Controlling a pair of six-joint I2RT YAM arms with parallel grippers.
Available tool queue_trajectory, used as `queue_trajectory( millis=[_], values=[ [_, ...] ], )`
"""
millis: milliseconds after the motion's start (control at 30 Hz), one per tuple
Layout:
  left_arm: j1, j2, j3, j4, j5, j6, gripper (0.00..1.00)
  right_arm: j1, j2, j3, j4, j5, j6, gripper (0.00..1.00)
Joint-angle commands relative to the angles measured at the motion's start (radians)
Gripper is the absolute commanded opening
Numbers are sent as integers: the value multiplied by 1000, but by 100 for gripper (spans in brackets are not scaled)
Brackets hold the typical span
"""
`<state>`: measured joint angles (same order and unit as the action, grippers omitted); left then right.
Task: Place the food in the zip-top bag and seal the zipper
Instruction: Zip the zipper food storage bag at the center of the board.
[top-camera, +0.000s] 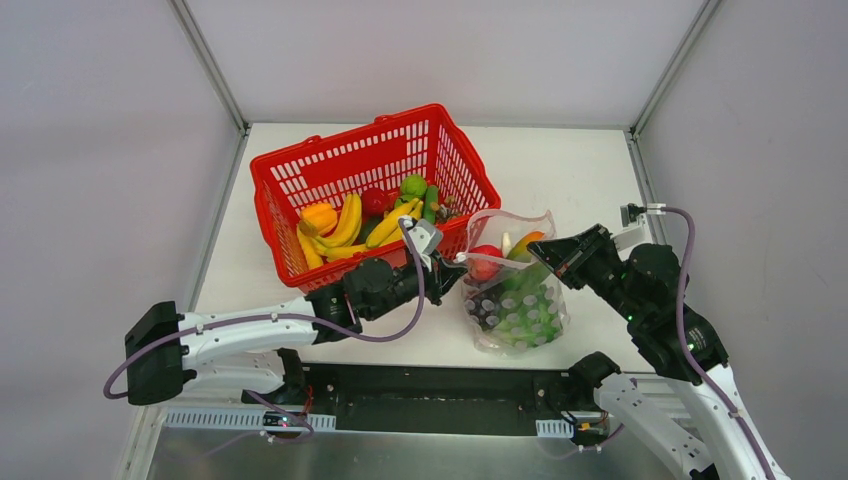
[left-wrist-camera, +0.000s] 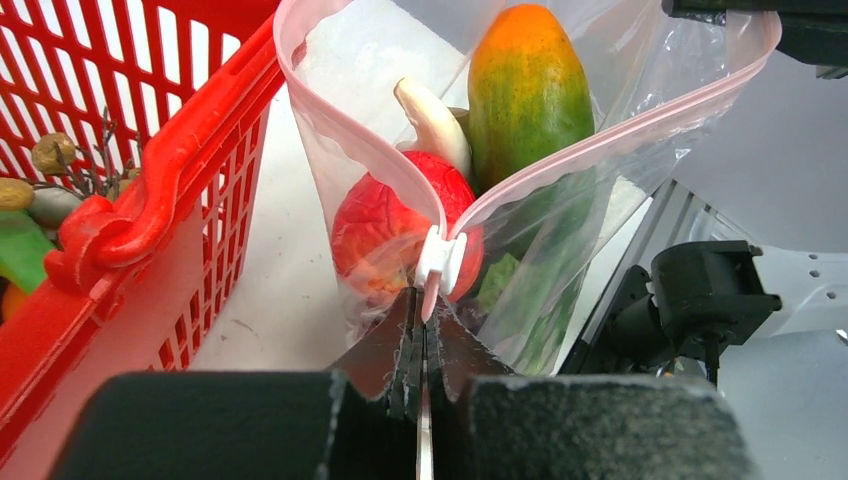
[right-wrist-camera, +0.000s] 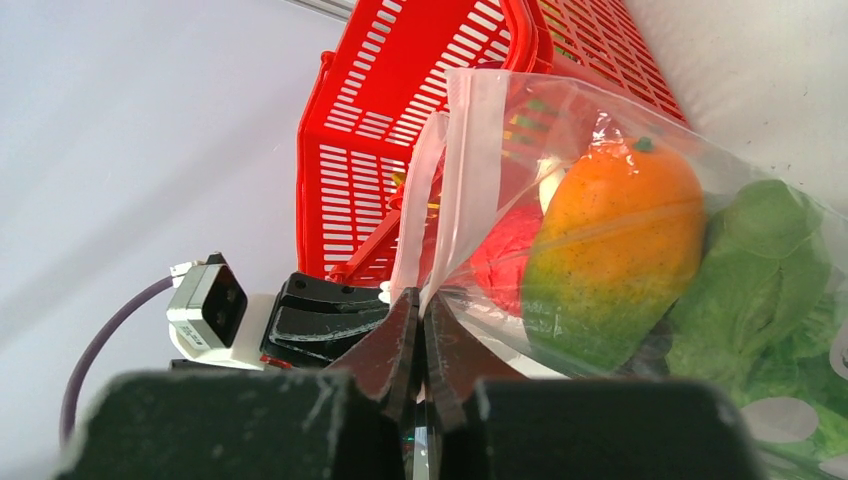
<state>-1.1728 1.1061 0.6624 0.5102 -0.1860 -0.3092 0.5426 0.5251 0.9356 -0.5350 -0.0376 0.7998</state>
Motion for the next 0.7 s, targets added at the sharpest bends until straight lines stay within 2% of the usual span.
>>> queue_trajectory(
  millis=[0,100,233,500,567,667],
  values=[
    [-9,-64,92,-42,11,68,0,-2,-13,48,82,-9,-23,4],
    [-9,-91,166,-165,53,118,0,-2,-3,67,93,-45,-41,4],
    [-7,-98,306,-406,126,189,0,-2,2,65,137,-70,-31,4],
    [16,-73,468,-674,184,280,0,-2,43,26,197,-35,-33,6],
    [16,-70,454,-697,210,281,0,-2,32,-8,207,-44,-24,9],
    [15,-100,386,-653,207,274,0,-2,13,-25,178,-43,-52,19]
  ],
)
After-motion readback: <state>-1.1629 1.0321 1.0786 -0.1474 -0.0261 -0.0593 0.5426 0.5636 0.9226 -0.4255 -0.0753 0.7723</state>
